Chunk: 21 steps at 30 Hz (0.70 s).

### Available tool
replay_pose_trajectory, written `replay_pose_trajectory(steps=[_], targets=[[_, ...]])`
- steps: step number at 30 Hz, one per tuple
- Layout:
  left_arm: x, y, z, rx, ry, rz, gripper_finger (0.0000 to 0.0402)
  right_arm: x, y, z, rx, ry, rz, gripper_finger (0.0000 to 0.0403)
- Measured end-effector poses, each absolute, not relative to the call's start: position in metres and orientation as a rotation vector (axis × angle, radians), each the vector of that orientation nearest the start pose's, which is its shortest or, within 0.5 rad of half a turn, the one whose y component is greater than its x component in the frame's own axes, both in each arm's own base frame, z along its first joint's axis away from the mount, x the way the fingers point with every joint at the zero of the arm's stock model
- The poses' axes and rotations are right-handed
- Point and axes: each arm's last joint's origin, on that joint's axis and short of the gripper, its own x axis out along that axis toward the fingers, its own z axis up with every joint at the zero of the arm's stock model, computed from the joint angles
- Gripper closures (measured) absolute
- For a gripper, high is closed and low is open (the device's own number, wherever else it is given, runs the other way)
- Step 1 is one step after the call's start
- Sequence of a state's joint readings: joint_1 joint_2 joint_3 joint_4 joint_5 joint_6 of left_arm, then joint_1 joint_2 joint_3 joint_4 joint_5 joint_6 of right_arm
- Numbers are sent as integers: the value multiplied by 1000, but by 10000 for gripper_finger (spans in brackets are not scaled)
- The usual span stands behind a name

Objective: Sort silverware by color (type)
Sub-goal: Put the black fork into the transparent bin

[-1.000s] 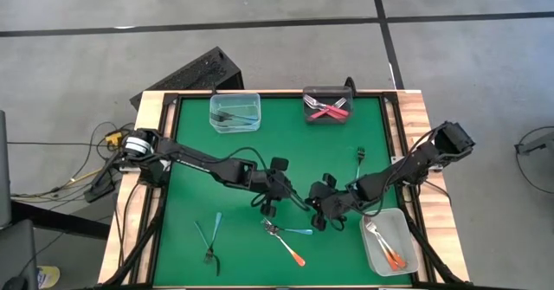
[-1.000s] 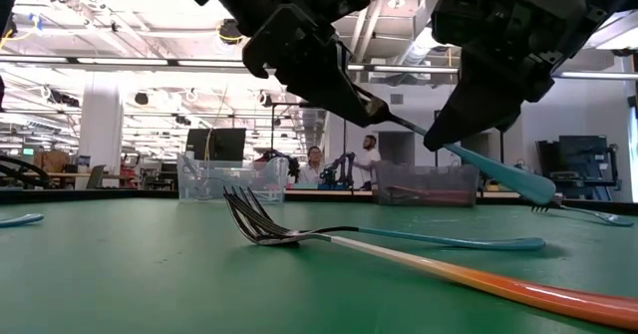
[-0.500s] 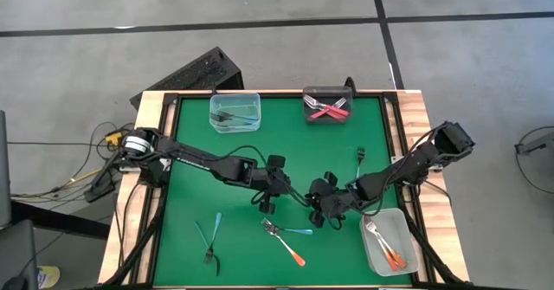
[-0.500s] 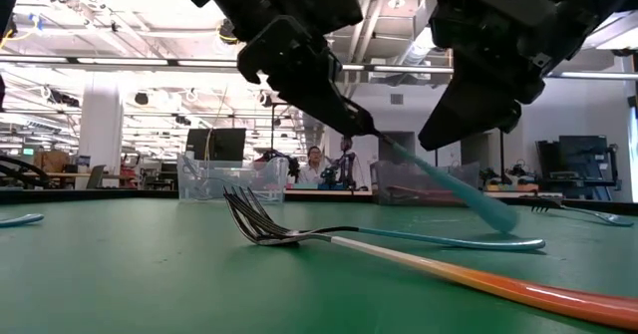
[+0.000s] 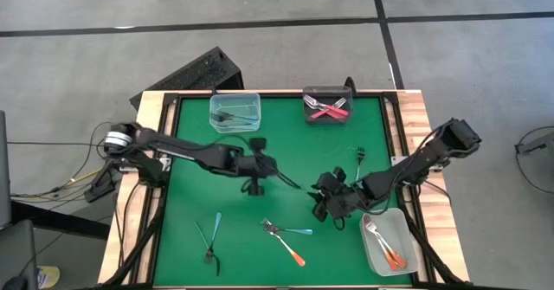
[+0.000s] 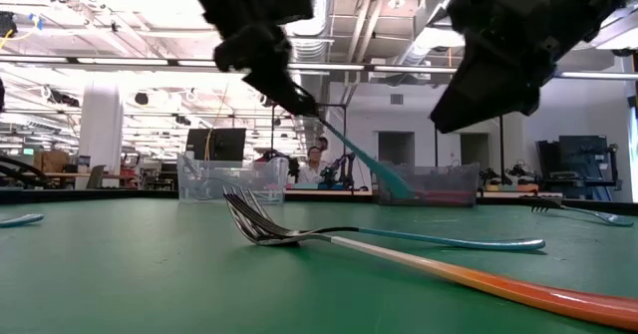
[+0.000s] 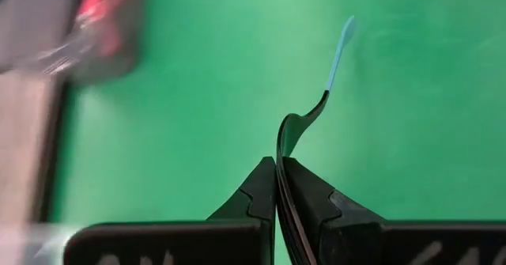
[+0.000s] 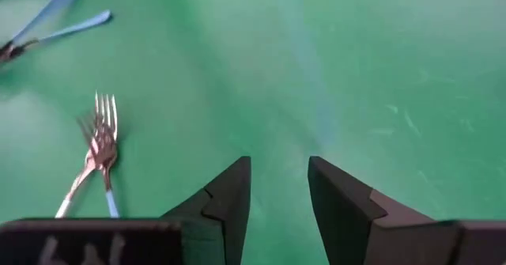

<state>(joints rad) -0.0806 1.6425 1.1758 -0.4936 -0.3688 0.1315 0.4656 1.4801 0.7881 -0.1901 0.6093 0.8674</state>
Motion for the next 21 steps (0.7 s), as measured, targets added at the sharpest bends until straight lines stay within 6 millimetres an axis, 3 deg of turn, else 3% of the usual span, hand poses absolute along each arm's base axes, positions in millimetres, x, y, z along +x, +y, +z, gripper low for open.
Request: replay_pose_trajectory(steps=[7,13,16,21], targets=[[258,43,256,152,784,449,400,249,126,186,339,624,-430,251],[186,91,265,107,776,811,400,249,123,186,320,608,-456,251],[166,110,267,49,796,813,400,252,117,186,324,606,-478,251],[156,136,258,-62,833,771,400,257,108,186,321,603,-509,251]])
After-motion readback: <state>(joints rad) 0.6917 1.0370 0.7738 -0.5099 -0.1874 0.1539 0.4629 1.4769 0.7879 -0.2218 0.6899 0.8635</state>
